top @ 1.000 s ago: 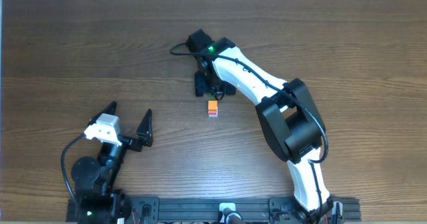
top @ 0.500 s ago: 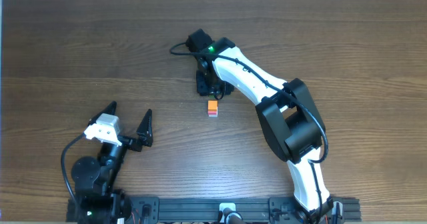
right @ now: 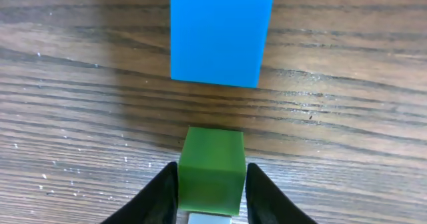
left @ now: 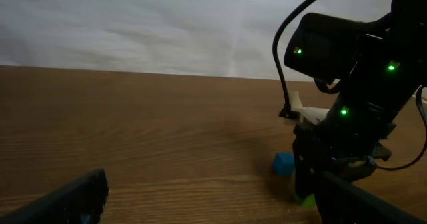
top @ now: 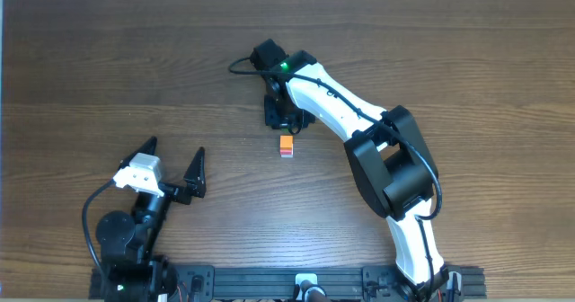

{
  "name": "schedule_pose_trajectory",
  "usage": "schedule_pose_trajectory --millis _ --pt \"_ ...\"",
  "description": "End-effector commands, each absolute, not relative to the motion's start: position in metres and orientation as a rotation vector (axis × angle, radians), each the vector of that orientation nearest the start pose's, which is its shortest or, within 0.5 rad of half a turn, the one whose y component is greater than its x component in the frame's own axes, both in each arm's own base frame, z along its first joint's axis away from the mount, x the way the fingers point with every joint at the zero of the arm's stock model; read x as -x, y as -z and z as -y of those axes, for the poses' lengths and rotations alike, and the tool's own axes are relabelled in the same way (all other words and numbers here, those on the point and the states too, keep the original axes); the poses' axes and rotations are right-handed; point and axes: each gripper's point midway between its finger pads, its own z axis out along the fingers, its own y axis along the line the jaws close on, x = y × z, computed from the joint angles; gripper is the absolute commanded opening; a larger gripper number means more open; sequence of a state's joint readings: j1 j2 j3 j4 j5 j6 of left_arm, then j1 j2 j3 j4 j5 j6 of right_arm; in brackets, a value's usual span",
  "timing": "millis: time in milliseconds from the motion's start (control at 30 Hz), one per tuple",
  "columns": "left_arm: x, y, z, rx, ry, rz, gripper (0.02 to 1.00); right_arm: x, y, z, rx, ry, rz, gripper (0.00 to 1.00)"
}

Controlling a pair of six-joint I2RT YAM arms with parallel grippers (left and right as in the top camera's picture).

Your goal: Stack Cubes

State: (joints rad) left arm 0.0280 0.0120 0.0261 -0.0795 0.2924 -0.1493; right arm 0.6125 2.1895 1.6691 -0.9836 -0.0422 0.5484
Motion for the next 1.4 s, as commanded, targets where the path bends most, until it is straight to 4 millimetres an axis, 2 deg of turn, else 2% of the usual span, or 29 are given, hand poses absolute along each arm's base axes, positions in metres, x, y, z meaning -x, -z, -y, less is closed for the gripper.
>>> schedule_pose_trajectory --millis 33,400,567,800,967,1100,1233,1400 --pt "-0.239 -0.163 0.045 -0.103 0.331 -1.638 0.998 -0.352 -0.013 -0.260 0.110 -0.106 -3.093 0.268" --pt "-0.239 -0.163 0.045 -0.103 0.331 -1.638 0.998 -0.357 -0.017 -0.261 0.105 -0.110 -3.076 0.093" --pt "-0.239 -0.163 0.045 -0.103 0.331 -1.638 0.998 -0.367 -0.044 -0.262 0.104 -0.096 -3.038 0.031" --pt "-0.239 -0.163 0.045 -0.103 0.331 -1.638 0.998 -0.370 -0.099 -0.254 0.094 -0.087 -2.960 0.012" --pt "-0.239 -0.163 0.045 -0.103 0.331 -1.638 0.996 -0.354 -0.134 -0.251 0.115 -0.113 -2.933 0.012" --pt "-0.239 -0.163 0.045 -0.103 0.331 -1.638 0.998 -0.338 -0.160 -0.258 0.147 -0.147 -2.900 0.009" --pt "-0.239 -0.163 0.045 -0.103 0.331 -1.638 0.998 -0.314 -0.162 -0.258 0.118 -0.113 -2.956 0.009" --pt "-0.239 -0.163 0.045 -0.103 0.331 -1.638 0.998 -0.292 -0.148 -0.265 0.143 -0.117 -3.025 0.009"
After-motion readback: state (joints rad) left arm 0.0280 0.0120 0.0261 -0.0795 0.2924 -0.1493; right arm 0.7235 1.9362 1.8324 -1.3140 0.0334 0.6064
